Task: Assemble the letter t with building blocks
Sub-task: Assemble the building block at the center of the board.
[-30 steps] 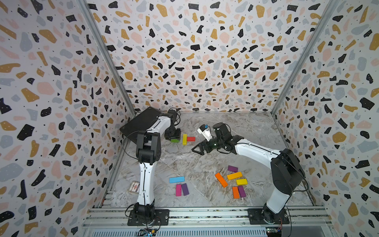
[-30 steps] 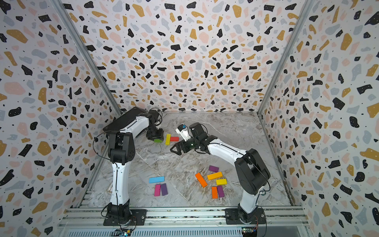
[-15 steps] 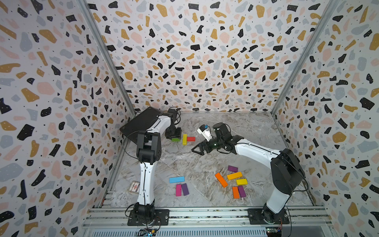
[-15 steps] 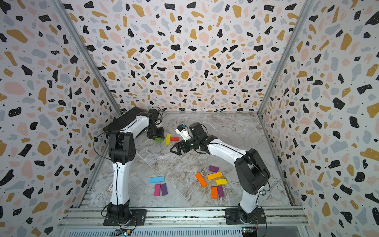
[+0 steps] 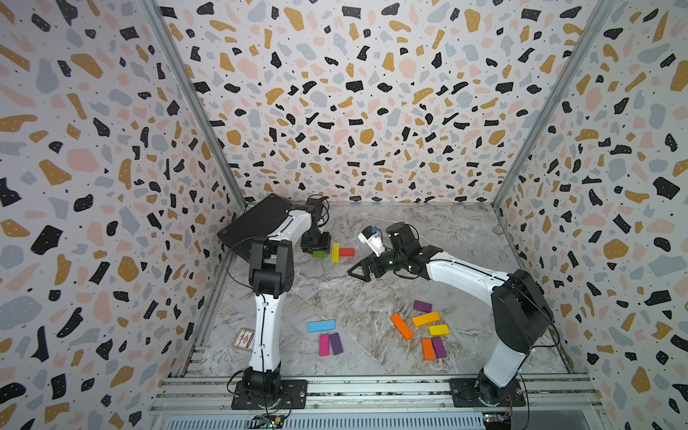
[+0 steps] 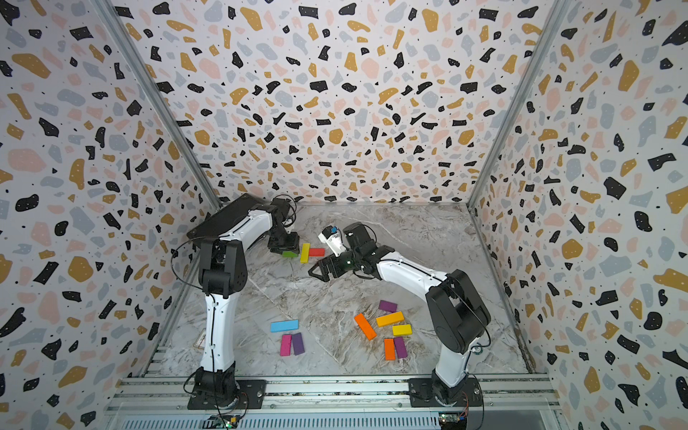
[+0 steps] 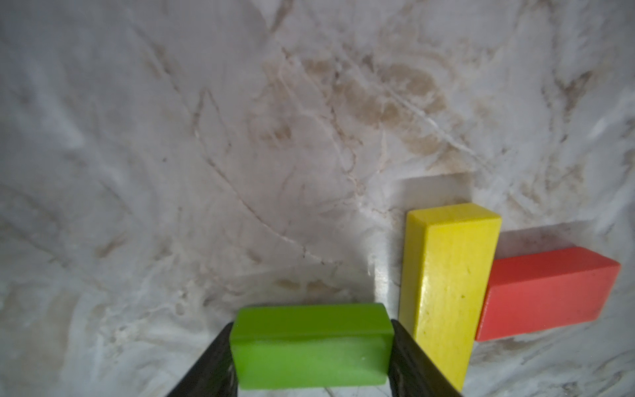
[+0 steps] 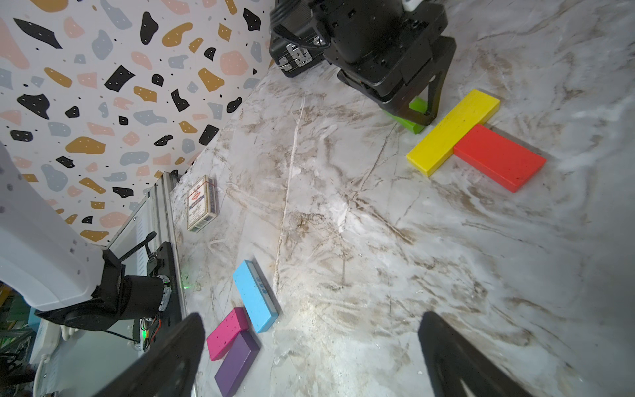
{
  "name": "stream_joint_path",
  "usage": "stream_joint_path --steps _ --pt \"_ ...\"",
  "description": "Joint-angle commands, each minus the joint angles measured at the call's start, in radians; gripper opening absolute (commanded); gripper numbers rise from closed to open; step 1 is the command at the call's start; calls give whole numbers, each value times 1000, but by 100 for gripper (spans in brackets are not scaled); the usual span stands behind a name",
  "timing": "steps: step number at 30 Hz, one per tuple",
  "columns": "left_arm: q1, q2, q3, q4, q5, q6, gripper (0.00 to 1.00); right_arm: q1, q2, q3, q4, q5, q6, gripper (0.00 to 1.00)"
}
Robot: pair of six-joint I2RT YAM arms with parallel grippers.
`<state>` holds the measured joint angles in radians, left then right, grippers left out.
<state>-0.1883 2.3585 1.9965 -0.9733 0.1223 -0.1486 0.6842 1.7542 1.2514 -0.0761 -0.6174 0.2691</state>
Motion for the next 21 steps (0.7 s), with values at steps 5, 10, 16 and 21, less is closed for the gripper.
stream_joint_path --steps 5,10,16,21 --pt "-5 1 27 -22 -8 7 65 -5 -11 13 -8 -10 -4 100" --pt "-6 -3 28 -19 3 7 68 -5 -10 13 -12 -10 -8 100" --pt "-5 -17 43 -25 10 7 71 -6 -10 16 -14 -12 -10 100" --pt "-4 -94 22 -13 23 4 70 -6 -8 15 -12 -17 -8 100"
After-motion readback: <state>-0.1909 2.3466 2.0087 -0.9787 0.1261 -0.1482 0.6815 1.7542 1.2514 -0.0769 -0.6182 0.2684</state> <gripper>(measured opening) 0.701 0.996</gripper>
